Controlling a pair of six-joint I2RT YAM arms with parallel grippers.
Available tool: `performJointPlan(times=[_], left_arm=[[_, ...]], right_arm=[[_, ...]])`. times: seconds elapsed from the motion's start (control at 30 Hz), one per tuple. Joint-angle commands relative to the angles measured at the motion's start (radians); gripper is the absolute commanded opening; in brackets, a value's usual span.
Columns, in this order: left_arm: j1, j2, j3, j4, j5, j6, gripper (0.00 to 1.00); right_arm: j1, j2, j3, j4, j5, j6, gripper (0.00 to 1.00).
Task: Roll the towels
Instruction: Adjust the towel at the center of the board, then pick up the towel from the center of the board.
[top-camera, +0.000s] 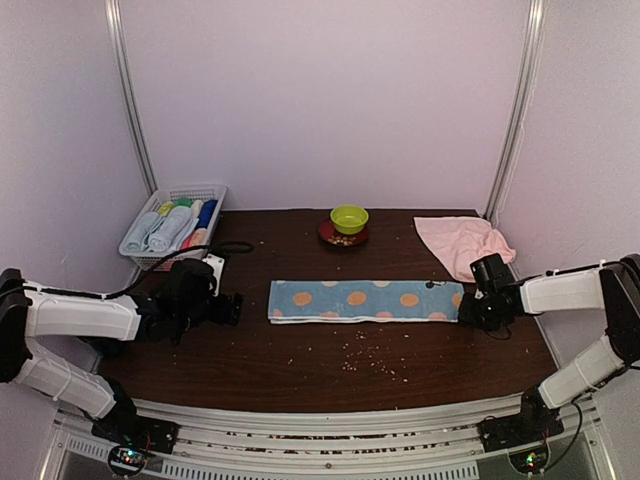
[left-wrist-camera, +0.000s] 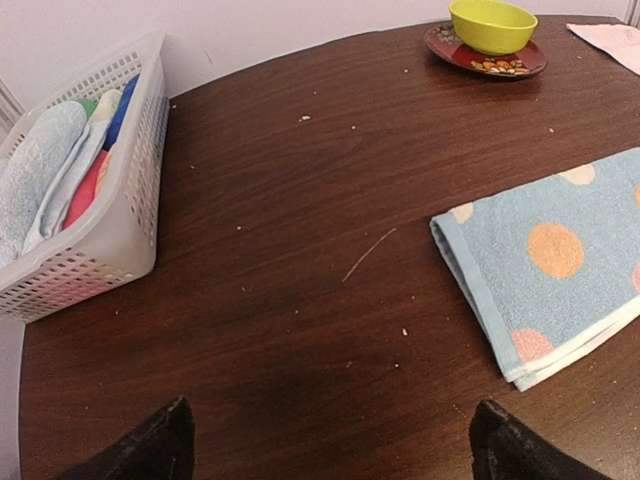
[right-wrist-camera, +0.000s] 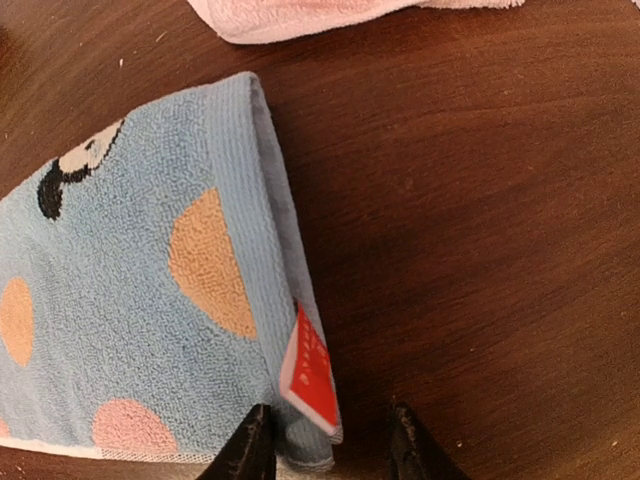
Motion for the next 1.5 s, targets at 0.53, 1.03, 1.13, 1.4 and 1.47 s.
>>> performJointPlan(times=[0.53, 1.03, 1.13, 1.4, 1.47], left_arm=[[-0.008, -0.022, -0.007, 0.025, -0.003, 0.012, 0.98], [-0.008, -0.022, -0.007, 0.024, -0.002, 0.011, 0.98], [-0.007, -0.022, -0.007, 0.024, -0.002, 0.010, 0.98], [-0.007, -0.016, -0.006, 0.023, -0.003, 0.010, 0.98], [-0.007, -0.015, -0.006, 0.023, -0.004, 0.010, 0.98]], right_arm=[[-0.018, 0.037, -0.057, 0.121, -0.069, 0.069, 0.23], [-0.018, -0.034, -0.024, 0.092, 0.016, 0.053, 0.00], [-0.016, -0.059, 0.010, 0.062, 0.028, 0.029, 0.00], [0.039, -0.141, 0.099, 0.005, -0.017, -0.038, 0.00], [0.080, -0.143, 0.122, -0.003, -0.015, -0.044, 0.00]])
